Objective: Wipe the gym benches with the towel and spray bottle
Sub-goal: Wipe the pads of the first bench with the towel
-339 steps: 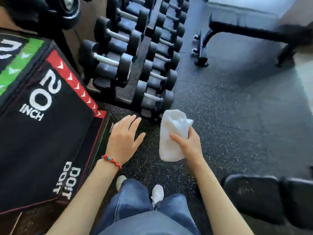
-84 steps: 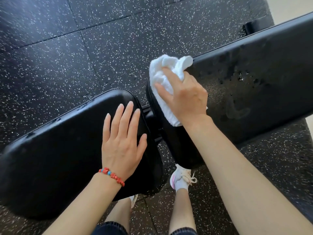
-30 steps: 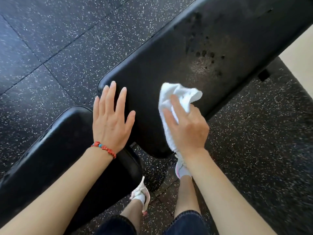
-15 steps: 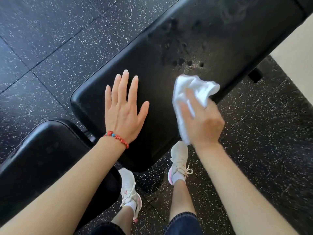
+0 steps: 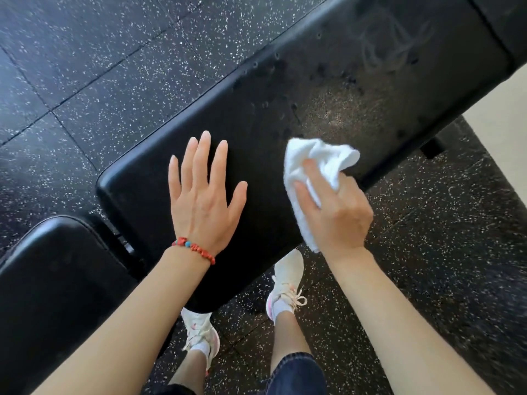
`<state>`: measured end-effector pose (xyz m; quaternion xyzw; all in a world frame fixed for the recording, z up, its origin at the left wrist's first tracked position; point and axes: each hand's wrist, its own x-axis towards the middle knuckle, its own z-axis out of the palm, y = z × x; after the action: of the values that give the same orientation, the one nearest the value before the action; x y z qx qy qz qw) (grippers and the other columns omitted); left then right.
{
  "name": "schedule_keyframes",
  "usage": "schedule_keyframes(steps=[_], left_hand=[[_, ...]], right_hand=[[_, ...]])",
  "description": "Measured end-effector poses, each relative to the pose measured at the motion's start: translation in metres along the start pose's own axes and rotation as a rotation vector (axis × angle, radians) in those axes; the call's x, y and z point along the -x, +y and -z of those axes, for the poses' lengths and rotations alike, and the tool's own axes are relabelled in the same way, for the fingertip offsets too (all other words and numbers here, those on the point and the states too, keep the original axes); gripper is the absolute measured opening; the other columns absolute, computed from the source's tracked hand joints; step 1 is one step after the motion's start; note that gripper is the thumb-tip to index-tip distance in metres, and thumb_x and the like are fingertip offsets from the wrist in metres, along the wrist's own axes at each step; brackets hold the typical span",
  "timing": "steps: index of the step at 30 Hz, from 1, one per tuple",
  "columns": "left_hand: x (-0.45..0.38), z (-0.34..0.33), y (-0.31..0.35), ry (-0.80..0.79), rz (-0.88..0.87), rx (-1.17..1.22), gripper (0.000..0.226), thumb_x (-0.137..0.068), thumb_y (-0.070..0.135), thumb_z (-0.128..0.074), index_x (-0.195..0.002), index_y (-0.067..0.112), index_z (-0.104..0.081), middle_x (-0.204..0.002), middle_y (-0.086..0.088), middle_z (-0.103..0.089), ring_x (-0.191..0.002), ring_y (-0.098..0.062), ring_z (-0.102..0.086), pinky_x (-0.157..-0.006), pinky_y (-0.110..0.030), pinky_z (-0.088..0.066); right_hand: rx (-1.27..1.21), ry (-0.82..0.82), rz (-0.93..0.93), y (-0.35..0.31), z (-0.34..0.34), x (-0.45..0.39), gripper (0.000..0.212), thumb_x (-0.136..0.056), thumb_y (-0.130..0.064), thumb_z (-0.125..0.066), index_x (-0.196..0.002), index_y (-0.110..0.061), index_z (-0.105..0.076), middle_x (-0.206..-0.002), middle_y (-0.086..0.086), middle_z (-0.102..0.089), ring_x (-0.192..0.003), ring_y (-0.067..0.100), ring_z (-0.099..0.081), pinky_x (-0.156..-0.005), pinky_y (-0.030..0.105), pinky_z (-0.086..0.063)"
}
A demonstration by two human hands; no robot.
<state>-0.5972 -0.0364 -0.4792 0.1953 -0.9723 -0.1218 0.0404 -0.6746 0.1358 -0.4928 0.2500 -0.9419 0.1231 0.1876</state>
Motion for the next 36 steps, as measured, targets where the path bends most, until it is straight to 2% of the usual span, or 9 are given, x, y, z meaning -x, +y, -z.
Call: schedule_keyframes(steps=[4,8,11,18,20,25,28,32,36], left_hand=[[-0.004,-0.007,0.005,-0.043,0.055,-0.015,0.059,-0.09,0.038,-0.038,-0.139,0.006,-0.039,-0.148,-0.019,-0.033,-0.137,-0.035,-0.026,-0.112,-0.051,-0.012],[-0.005,-0.012,0.002,-0.014,0.047,-0.049,0.058,-0.09,0.038,-0.039,-0.139,0.008,-0.038,-0.148,-0.017,-0.033,-0.138,-0.032,-0.025,-0.113,-0.048,-0.01],[-0.004,-0.015,0.001,0.011,0.041,-0.066,0.057,-0.09,0.038,-0.04,-0.138,0.008,-0.039,-0.147,-0.017,-0.034,-0.137,-0.032,-0.027,-0.112,-0.049,-0.013],[-0.004,-0.014,0.003,0.006,0.055,-0.058,0.058,-0.089,0.039,-0.04,-0.139,0.008,-0.039,-0.148,-0.017,-0.033,-0.137,-0.032,-0.027,-0.112,-0.049,-0.012],[-0.005,-0.013,0.004,0.007,0.055,-0.063,0.058,-0.088,0.038,-0.041,-0.138,0.008,-0.039,-0.147,-0.017,-0.034,-0.136,-0.032,-0.028,-0.112,-0.05,-0.013],[-0.006,-0.011,0.005,-0.01,0.062,-0.068,0.058,-0.088,0.037,-0.041,-0.137,0.007,-0.042,-0.146,-0.018,-0.035,-0.136,-0.033,-0.029,-0.111,-0.052,-0.016],[-0.005,-0.008,0.007,-0.021,0.073,-0.049,0.058,-0.087,0.037,-0.041,-0.136,0.005,-0.043,-0.146,-0.019,-0.036,-0.135,-0.034,-0.03,-0.111,-0.052,-0.016],[-0.006,-0.004,0.007,-0.009,0.13,-0.034,0.058,-0.087,0.038,-0.042,-0.133,0.003,-0.046,-0.145,-0.02,-0.037,-0.135,-0.034,-0.031,-0.111,-0.05,-0.017],[-0.018,0.001,0.001,0.024,0.168,-0.045,0.056,-0.088,0.036,-0.041,-0.133,0.003,-0.047,-0.143,-0.02,-0.04,-0.134,-0.034,-0.034,-0.111,-0.048,-0.018]], right_hand=[[0.0,-0.018,0.291,0.019,-0.005,-0.023,0.03,-0.088,-0.041,-0.059,-0.098,-0.017,-0.073,-0.054,0.006,-0.051,-0.045,0.021,-0.047,-0.04,0.028,-0.04],[0.041,0.009,-0.021,0.028,-0.024,-0.072,0.027,-0.081,-0.041,-0.063,-0.095,-0.022,-0.074,-0.058,0.01,-0.058,-0.051,0.025,-0.056,-0.04,0.027,-0.043],[0.059,-0.001,-0.061,0.019,-0.029,-0.077,0.027,-0.082,-0.039,-0.06,-0.096,-0.02,-0.074,-0.059,0.01,-0.059,-0.05,0.025,-0.056,-0.04,0.028,-0.044],[-0.089,-0.086,0.433,-0.001,-0.028,-0.079,0.035,-0.087,-0.045,-0.052,-0.099,-0.02,-0.073,-0.057,0.005,-0.056,-0.048,0.019,-0.053,-0.041,0.027,-0.043],[-0.038,-0.041,0.39,0.01,-0.038,-0.101,0.033,-0.085,-0.047,-0.054,-0.096,-0.023,-0.074,-0.056,0.006,-0.056,-0.049,0.021,-0.054,-0.04,0.027,-0.043],[-0.099,-0.169,-0.066,0.001,-0.048,-0.129,0.032,-0.086,-0.04,-0.058,-0.11,-0.021,-0.069,-0.077,0.017,-0.063,-0.07,0.033,-0.06,-0.054,0.036,-0.045],[-0.113,-0.106,0.179,-0.037,-0.043,-0.099,0.029,-0.084,-0.039,-0.06,-0.101,-0.018,-0.073,-0.064,0.009,-0.062,-0.052,0.024,-0.056,-0.043,0.029,-0.043],[-0.189,-0.154,0.399,-0.042,-0.044,-0.102,0.031,-0.084,-0.043,-0.056,-0.095,-0.021,-0.073,-0.059,0.005,-0.06,-0.049,0.021,-0.054,-0.041,0.027,-0.043],[0.017,-0.073,0.191,-0.015,-0.059,-0.154,0.028,-0.067,-0.036,-0.079,-0.082,-0.014,-0.074,-0.05,0.01,-0.055,-0.04,0.024,-0.053,-0.033,0.023,-0.038]])
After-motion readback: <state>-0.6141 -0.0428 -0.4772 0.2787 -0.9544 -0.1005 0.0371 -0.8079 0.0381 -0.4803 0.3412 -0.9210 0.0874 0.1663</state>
